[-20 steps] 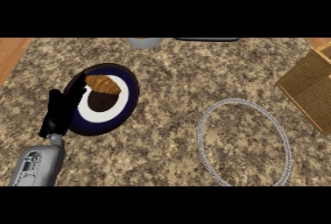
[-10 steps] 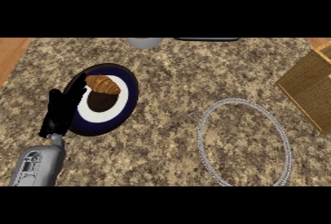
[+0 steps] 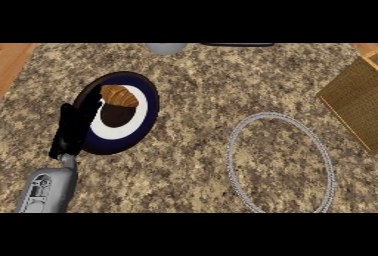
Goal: Pick the cupcake from the placemat and place it in the basket
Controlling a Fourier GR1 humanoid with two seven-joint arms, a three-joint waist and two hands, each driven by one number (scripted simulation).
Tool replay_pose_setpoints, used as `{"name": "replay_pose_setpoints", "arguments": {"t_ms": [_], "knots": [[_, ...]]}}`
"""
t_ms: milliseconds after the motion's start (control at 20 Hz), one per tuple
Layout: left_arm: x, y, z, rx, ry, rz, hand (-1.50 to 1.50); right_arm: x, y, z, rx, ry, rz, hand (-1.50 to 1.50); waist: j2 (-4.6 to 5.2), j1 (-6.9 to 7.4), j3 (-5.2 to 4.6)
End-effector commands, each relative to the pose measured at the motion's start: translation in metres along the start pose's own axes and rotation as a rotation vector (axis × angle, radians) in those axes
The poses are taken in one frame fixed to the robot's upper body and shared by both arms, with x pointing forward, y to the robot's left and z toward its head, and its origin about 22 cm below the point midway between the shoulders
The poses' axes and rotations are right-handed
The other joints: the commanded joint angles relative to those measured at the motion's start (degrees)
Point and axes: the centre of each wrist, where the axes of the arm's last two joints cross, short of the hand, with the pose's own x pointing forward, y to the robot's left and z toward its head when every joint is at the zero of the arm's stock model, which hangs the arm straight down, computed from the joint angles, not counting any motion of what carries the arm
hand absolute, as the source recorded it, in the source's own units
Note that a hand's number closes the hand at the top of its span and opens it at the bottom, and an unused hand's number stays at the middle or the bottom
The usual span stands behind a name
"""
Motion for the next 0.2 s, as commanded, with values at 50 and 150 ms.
{"name": "replay_pose_setpoints", "arguments": {"t_ms": [50,150], "knots": [[0.004,0.006,0.001,0.005,-0.012,-0.004,0.00,-0.020,-0.053,0.032,-0.008,0.056,-0.018,-1.50,0.22,-0.13,0.20],[0.007,-0.002,0.004,0.002,-0.008,0.003,0.00,-0.023,-0.062,0.039,-0.044,0.053,-0.059,-1.50,0.26,0.23,0.32]]}}
